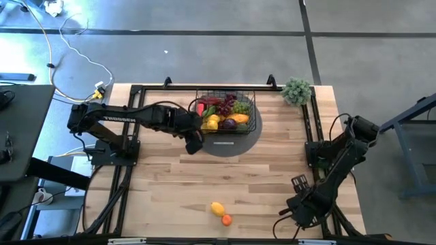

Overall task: Build produce basket
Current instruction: Put the green lime into the black wire basket

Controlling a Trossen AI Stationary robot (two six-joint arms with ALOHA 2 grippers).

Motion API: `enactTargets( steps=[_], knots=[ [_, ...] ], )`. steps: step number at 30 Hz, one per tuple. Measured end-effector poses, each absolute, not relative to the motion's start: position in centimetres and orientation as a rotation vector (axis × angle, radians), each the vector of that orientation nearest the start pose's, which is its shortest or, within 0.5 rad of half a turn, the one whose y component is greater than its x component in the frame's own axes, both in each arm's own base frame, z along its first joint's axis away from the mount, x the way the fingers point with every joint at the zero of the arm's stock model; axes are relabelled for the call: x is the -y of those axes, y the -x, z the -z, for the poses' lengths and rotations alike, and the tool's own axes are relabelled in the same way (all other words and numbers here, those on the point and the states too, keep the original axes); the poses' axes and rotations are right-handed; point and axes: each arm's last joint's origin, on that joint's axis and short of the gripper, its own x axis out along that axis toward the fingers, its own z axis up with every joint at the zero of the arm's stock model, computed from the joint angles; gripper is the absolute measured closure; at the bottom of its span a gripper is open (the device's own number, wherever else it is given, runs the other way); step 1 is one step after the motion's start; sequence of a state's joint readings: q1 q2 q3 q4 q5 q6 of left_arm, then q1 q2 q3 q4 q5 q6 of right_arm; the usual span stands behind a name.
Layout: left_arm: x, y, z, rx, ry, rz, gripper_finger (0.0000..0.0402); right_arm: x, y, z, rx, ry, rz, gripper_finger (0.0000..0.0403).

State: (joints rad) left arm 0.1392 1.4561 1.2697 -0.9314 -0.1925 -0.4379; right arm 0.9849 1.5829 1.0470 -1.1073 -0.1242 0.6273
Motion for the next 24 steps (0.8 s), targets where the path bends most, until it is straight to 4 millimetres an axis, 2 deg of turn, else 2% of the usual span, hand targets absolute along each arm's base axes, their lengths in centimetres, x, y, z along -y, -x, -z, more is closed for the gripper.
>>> enactTargets(
  steps=[8,24],
  knots=[
    [-3.5,-28.2,-29.3,-1.039,0.344,-0.51,0.0234,-21.3,-13.7,-17.7,-1.671,0.238,-0.325,0.0139],
    [-3.4,-28.2,-29.3,-1.03,0.367,-0.522,0.0234,-21.0,-13.6,-15.8,-1.631,0.223,-0.375,0.0142]
  ],
)
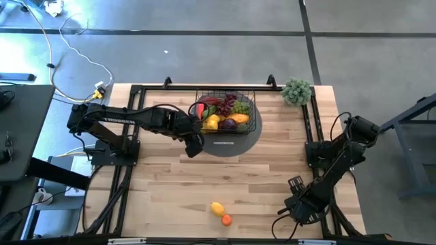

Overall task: Build produce basket
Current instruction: Put the green lime into the black wire basket

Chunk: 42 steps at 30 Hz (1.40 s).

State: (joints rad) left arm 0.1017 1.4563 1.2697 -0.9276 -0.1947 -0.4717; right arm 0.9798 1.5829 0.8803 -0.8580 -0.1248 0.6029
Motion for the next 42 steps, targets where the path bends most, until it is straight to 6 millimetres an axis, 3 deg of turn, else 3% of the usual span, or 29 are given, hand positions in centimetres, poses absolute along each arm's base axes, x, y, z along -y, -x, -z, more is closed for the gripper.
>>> enactTargets(
  steps=[11,20,33,42],
  knots=[
    [-3.5,-28.2,-29.3,-1.031,0.363,-0.522,0.0234,-21.2,-13.9,-15.9,-1.614,0.157,-0.353,0.0237],
    [-3.9,-28.1,-29.3,-1.033,0.377,-0.531,0.0234,-19.9,-16.1,-15.9,-1.578,0.052,-0.237,0.0246],
    [-7.7,-27.3,-29.3,-1.062,0.315,-0.53,0.0234,-15.3,-21.4,-16.0,-1.44,-0.086,-0.021,0.0249],
    [-9.8,-26.7,-29.3,-1.084,0.259,-0.44,0.0234,-10.7,-24.5,-17.2,-1.312,-0.256,0.094,0.0249]
  ],
)
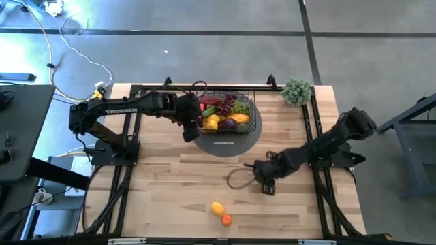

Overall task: Build produce basket
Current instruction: Put the green lime into the black wire basket

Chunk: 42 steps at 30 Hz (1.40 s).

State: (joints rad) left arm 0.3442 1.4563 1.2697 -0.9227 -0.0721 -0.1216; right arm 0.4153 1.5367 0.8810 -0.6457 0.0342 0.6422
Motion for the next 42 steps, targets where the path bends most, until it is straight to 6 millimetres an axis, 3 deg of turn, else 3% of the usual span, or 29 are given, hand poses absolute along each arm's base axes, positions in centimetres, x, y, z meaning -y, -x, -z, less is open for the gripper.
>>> enactTargets(
  steps=[12,21,33,42],
  knots=[
    [-11.2,-26.2,-29.3,-1.096,0.174,-0.305,0.0234,-4.0,-26.6,-21.6,-0.97,-0.504,0.207,0.0249],
    [-12.3,-25.8,-29.3,-1.109,0.092,-0.276,0.0234,0.0,-27.7,-24.6,-0.678,-0.578,0.243,0.0249],
    [-13.0,-25.5,-29.3,-1.095,0.122,-0.317,0.0234,5.2,-28.6,-29.9,-0.512,-0.264,0.325,0.0249],
    [-13.0,-25.7,-29.4,-1.057,0.242,-0.393,0.0234,8.0,-28.2,-29.3,-0.595,-0.123,0.328,0.0249]
  ],
)
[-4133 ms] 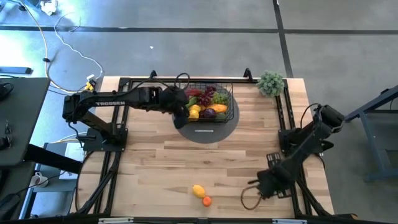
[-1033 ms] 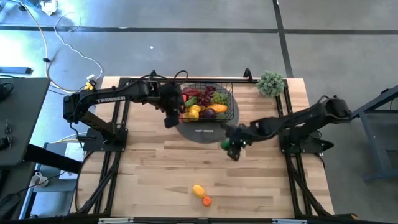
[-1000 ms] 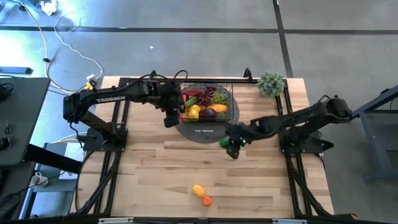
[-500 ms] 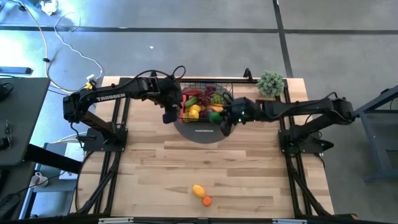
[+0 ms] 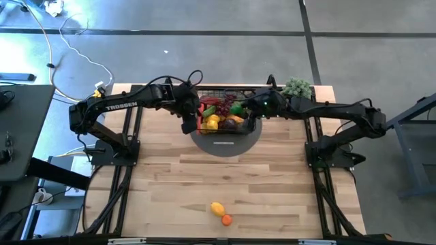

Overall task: Build produce basket
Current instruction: Put the green lime into the black wire basket, then put the yellow lemon into the black wire basket

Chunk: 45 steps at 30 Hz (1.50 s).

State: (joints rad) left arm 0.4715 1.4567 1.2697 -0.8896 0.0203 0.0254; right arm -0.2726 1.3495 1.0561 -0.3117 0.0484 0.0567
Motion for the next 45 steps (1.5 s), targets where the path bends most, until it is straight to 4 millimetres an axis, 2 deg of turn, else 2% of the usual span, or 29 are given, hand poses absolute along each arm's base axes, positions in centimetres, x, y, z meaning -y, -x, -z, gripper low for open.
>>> enactTargets(
  steps=[11,18,21,31,38,45],
  knots=[
    [-13.0,-25.6,-29.4,-1.046,0.311,-0.431,0.0234,8.8,-29.8,-24.6,-0.833,-0.098,0.308,0.0249],
    [-12.9,-25.7,-29.4,-1.046,0.31,-0.429,0.0233,9.5,-29.3,-23.6,-0.928,-0.142,0.338,0.0248],
    [-12.8,-25.7,-29.4,-1.047,0.307,-0.424,0.0227,9.7,-29.0,-23.4,-0.954,-0.159,0.35,0.0235],
    [-11.8,-26.2,-29.4,-1.049,0.298,-0.398,0.0171,9.8,-28.9,-23.6,-0.961,-0.221,0.384,0.0151],
    [-11.6,-26.3,-29.4,-1.041,0.339,-0.425,0.013,10.0,-29.2,-25.6,-0.936,-0.281,0.449,0.0143],
    [-11.0,-26.7,-29.5,-1.021,0.337,-0.366,0.0128,10.2,-29.5,-27.6,-0.87,-0.398,0.581,0.0142]
  ],
)
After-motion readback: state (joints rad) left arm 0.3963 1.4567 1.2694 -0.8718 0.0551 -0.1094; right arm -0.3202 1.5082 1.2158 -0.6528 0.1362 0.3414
